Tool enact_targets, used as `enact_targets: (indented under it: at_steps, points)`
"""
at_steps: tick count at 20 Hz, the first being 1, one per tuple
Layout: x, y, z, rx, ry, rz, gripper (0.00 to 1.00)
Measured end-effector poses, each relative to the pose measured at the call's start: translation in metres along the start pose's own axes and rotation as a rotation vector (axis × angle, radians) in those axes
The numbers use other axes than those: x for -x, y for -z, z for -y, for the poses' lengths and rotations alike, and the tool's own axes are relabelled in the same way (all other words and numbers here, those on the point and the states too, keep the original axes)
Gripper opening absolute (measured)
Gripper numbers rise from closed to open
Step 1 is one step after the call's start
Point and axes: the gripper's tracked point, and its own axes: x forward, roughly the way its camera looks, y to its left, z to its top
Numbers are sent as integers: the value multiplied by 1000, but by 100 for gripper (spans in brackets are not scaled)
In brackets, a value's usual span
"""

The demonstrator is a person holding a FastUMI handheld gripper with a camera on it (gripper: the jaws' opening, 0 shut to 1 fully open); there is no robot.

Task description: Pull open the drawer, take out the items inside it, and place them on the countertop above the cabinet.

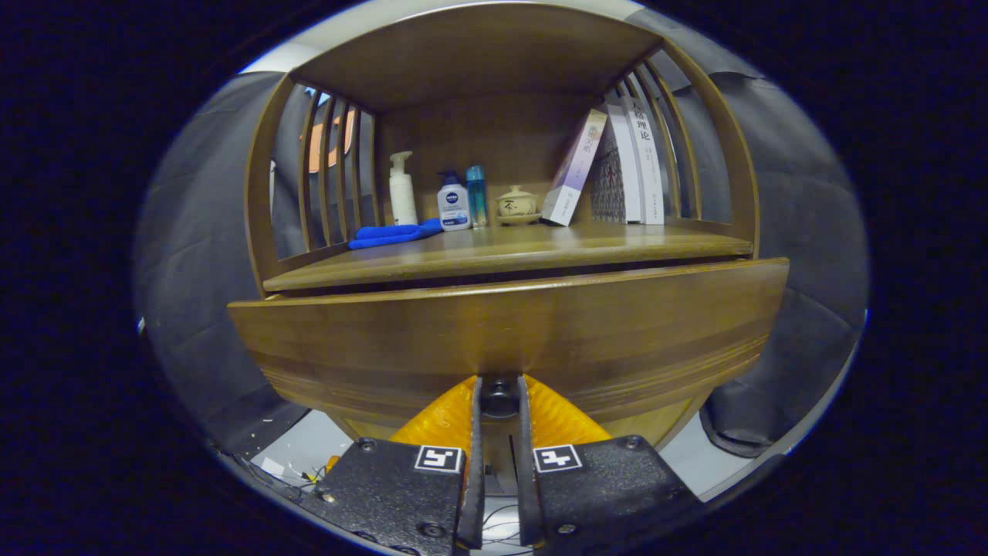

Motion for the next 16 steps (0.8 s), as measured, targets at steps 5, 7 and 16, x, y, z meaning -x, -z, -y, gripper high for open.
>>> enact_targets:
  at_steps: [5,7,16]
  points:
    - [26,9,0,10,-18,-4,21]
    - [37,13,0,10,-25,-7,21]
    - [81,34,3,15,-51,-25,20]
